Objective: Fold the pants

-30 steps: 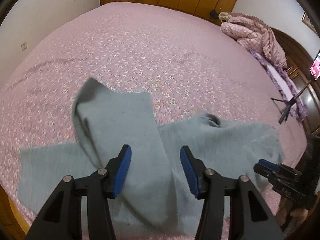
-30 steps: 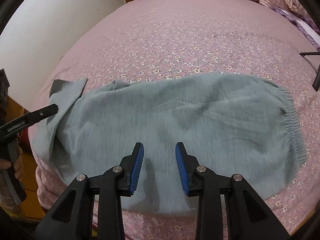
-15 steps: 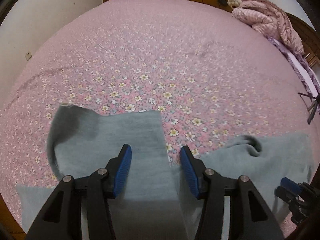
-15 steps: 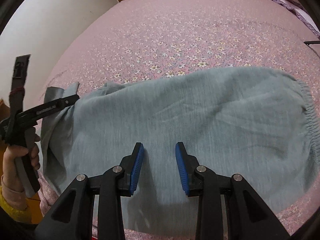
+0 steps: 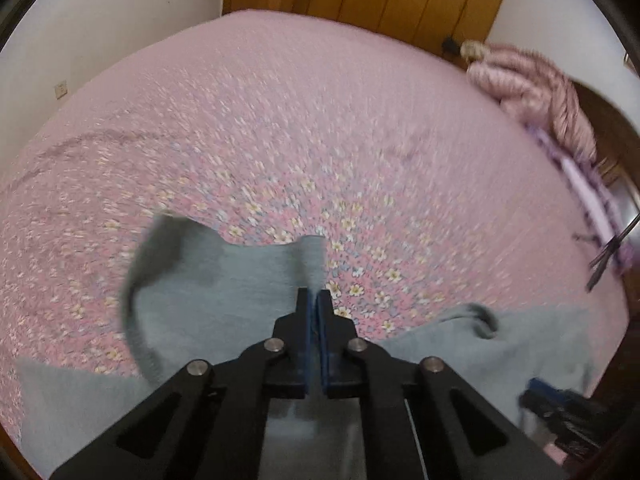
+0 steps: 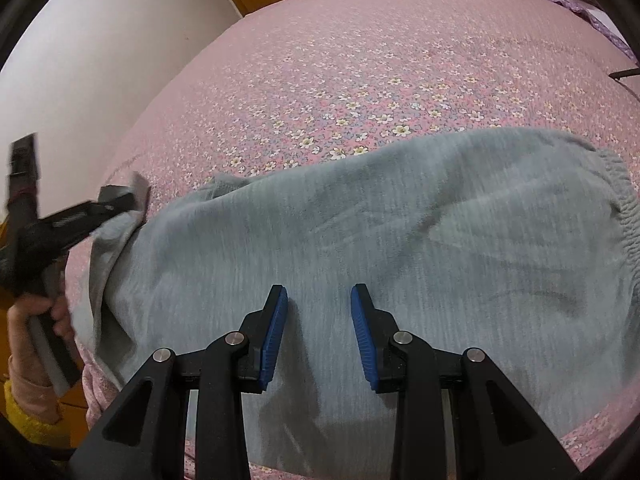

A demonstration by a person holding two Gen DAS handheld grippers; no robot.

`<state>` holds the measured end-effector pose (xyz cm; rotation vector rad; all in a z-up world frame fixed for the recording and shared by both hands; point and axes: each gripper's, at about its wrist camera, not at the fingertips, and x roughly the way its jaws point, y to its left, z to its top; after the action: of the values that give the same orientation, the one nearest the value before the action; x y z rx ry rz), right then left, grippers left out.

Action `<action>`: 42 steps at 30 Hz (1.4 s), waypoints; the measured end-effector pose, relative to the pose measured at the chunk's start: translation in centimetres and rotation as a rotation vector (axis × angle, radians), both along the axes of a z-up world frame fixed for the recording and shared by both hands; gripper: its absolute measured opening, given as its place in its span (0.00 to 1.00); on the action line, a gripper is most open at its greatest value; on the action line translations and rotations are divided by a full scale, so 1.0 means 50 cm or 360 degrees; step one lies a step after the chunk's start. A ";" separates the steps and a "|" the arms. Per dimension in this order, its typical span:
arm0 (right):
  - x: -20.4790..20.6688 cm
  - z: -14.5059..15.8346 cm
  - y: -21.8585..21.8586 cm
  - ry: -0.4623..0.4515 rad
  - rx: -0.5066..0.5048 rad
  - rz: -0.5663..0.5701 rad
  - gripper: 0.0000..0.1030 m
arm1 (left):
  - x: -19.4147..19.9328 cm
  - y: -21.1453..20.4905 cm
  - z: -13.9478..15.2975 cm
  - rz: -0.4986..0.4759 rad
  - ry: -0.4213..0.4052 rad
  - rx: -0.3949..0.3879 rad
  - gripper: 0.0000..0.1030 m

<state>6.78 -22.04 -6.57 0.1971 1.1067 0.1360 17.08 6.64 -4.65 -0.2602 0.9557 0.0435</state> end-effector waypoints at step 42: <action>0.016 0.022 0.112 0.0066 -0.0205 0.0161 0.33 | -0.501 0.369 -0.055 0.0655 0.0086 -0.0218 0.03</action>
<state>7.59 -16.44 -5.47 0.0289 1.1632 0.1513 -7.95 25.07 -7.40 -0.5822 0.9474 0.3646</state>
